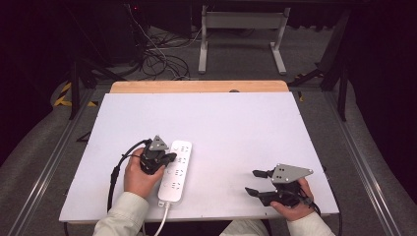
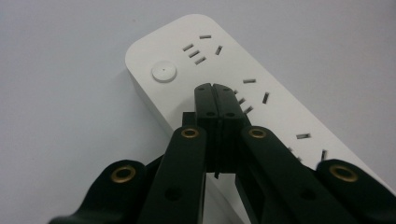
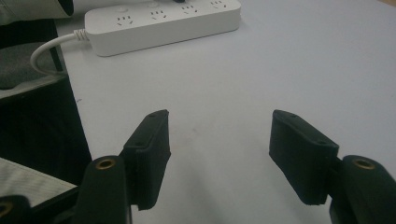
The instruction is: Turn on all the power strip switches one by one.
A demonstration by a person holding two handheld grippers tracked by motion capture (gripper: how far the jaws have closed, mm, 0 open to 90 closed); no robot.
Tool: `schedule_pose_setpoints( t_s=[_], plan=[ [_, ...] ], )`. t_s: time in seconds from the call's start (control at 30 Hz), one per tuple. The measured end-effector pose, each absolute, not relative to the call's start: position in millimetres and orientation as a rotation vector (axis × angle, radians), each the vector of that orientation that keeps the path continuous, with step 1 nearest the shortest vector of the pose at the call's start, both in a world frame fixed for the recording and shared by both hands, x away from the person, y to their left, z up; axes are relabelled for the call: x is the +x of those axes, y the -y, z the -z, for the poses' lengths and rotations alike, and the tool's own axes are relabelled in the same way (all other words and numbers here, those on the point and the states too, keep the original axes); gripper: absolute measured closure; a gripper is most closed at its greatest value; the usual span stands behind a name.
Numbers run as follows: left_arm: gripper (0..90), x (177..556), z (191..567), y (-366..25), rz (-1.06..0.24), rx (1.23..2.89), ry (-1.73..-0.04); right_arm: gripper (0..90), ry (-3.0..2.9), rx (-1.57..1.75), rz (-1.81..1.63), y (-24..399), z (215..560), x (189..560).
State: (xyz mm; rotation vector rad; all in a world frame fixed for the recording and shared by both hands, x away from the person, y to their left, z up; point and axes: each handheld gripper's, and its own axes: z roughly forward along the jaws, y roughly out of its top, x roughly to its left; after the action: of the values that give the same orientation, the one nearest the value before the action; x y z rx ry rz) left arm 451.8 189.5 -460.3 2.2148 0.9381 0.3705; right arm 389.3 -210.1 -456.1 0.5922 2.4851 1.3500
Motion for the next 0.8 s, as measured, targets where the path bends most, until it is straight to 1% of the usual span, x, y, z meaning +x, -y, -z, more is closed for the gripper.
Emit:
schedule_pose_setpoints(
  t_s=[0.23,0.33,0.37,0.4,0.53,0.8],
  plan=[
    [90.0,452.5,460.4,-188.5,-0.347,2.212,-0.98,38.6,-2.49,0.591,-1.349,208.0,456.5,388.5],
    [90.0,448.6,458.0,-183.2,-0.393,2.229,-0.983,38.7,-2.497,0.591,-1.345,207.1,457.4,388.4],
    [90.0,447.0,456.8,-182.5,-0.434,2.222,-0.987,38.7,-2.496,0.591,-1.344,207.1,457.4,388.5],
    [90.0,446.6,454.8,-183.3,-0.445,2.211,-0.984,38.7,-2.493,0.594,-1.346,207.5,457.2,388.6],
    [90.0,446.1,441.3,-189.9,-0.372,2.125,-0.978,38.7,-2.484,0.598,-1.352,209.0,456.4,388.5],
    [90.0,443.5,436.0,-187.4,-0.391,2.137,-0.952,38.7,-2.488,0.594,-1.348,208.9,456.9,388.8]
  ],
)
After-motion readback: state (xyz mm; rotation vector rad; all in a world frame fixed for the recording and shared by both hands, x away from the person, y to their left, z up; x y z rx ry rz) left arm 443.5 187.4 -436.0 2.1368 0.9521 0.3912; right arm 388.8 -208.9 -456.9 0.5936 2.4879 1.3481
